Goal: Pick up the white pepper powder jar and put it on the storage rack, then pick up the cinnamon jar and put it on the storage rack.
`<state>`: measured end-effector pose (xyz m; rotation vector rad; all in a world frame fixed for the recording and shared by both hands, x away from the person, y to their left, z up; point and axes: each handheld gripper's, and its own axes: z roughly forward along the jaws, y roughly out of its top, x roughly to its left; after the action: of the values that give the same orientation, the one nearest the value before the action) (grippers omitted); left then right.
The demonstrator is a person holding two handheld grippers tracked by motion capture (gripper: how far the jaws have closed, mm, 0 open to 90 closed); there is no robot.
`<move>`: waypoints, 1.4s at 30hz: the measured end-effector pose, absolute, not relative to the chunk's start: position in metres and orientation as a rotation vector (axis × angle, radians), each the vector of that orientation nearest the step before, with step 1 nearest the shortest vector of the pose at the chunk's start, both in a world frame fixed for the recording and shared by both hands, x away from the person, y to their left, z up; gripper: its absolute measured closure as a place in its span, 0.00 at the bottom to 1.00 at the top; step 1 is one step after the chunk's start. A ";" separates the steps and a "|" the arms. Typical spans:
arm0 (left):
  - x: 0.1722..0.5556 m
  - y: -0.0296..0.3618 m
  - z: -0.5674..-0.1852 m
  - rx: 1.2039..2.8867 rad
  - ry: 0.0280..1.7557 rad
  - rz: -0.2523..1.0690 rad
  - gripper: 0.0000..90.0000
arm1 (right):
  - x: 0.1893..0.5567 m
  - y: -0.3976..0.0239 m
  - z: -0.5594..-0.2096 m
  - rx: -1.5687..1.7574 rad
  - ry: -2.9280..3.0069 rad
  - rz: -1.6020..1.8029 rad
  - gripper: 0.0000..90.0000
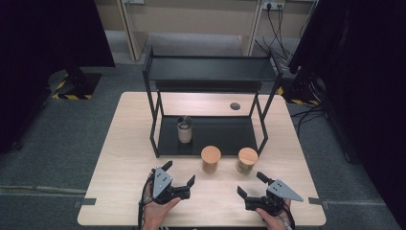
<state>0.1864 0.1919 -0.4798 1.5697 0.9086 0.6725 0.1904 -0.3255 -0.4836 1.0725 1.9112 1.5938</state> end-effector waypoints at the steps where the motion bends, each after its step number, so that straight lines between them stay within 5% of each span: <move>1: 0.185 0.192 -0.480 1.573 0.906 0.676 0.04 | 0.190 -0.326 -0.484 1.073 1.910 1.595 0.01; 42: 0.174 0.195 -0.491 1.580 0.907 0.670 0.04 | 0.190 -0.326 -0.483 1.059 1.912 1.597 0.01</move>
<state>0.1742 0.1953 -0.4905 1.5804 0.9069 0.6705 0.1900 -0.3262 -0.4832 1.0589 1.9122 1.5972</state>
